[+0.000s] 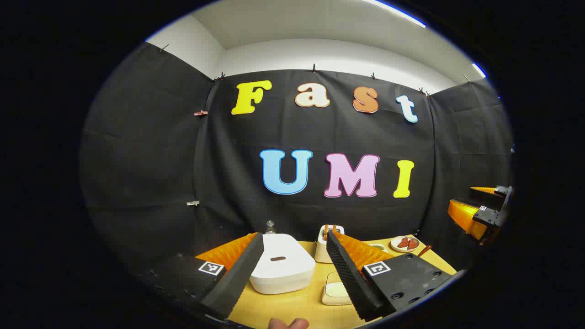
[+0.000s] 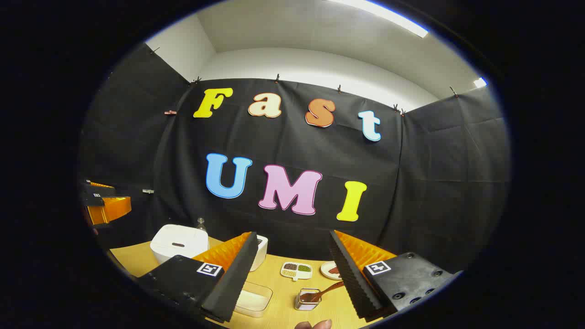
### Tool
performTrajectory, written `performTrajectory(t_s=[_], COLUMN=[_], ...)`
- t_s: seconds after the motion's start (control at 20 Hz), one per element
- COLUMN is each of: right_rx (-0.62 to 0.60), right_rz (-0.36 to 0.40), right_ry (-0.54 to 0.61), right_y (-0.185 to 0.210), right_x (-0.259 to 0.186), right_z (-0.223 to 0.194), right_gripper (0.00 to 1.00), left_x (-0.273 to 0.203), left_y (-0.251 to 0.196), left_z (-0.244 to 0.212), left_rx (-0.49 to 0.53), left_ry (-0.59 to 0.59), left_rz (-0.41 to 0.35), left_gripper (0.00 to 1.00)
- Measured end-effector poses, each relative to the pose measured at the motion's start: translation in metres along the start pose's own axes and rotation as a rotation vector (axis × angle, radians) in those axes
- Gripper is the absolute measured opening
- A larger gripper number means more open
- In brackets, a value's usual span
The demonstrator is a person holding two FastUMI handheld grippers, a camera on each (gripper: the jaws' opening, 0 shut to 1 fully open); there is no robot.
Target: Close the left gripper, press the button to open the rice cooker; take a wooden spoon from the chopstick holder with the right hand, scoop a spoonful of rice and pour it into the rice cooker, then put the wooden spoon back into the chopstick holder.
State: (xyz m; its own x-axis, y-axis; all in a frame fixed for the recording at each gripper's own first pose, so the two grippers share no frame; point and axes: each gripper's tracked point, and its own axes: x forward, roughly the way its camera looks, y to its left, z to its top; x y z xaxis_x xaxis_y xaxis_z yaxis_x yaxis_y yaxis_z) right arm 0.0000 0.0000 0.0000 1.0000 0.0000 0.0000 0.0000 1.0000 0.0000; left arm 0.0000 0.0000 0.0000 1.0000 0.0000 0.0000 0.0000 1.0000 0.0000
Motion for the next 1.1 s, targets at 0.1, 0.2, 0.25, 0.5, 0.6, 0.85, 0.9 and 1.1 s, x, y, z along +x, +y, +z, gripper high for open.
performTrajectory(t_s=[0.1,0.2,0.25,0.5,0.6,0.85,0.9,1.1], right_rx=[-0.007,-0.021,-0.026,-0.031,-0.039,-0.049,-0.045,-0.044], right_rz=[0.004,0.011,0.012,0.009,0.004,0.006,0.004,-0.001], right_ry=[-0.012,-0.026,-0.033,-0.038,-0.038,-0.035,-0.035,-0.031], right_y=[0.001,0.003,0.004,0.005,0.004,0.004,0.004,0.002], right_x=[0.000,0.000,0.000,0.003,0.003,0.003,0.004,0.004], right_z=[0.003,0.007,0.009,0.009,0.007,0.003,0.002,-0.001], right_gripper=[0.97,0.97,0.97,0.97,0.97,0.97,0.97,0.97], left_x=[0.000,0.000,-0.001,-0.001,-0.002,0.000,-0.001,-0.001], left_y=[0.002,0.001,0.000,0.000,0.002,0.004,0.004,0.003], left_z=[0.001,-0.001,0.000,0.004,0.003,0.002,0.003,0.001], left_rx=[0.005,0.008,0.007,0.008,0.013,0.011,0.013,0.000], left_ry=[-0.006,-0.002,-0.007,-0.036,-0.034,-0.032,-0.031,-0.024], left_rz=[0.013,0.019,0.014,0.013,0.012,0.011,0.012,-0.010], left_gripper=[0.95,0.95,0.95,0.95,0.95,0.95,0.95,0.96])
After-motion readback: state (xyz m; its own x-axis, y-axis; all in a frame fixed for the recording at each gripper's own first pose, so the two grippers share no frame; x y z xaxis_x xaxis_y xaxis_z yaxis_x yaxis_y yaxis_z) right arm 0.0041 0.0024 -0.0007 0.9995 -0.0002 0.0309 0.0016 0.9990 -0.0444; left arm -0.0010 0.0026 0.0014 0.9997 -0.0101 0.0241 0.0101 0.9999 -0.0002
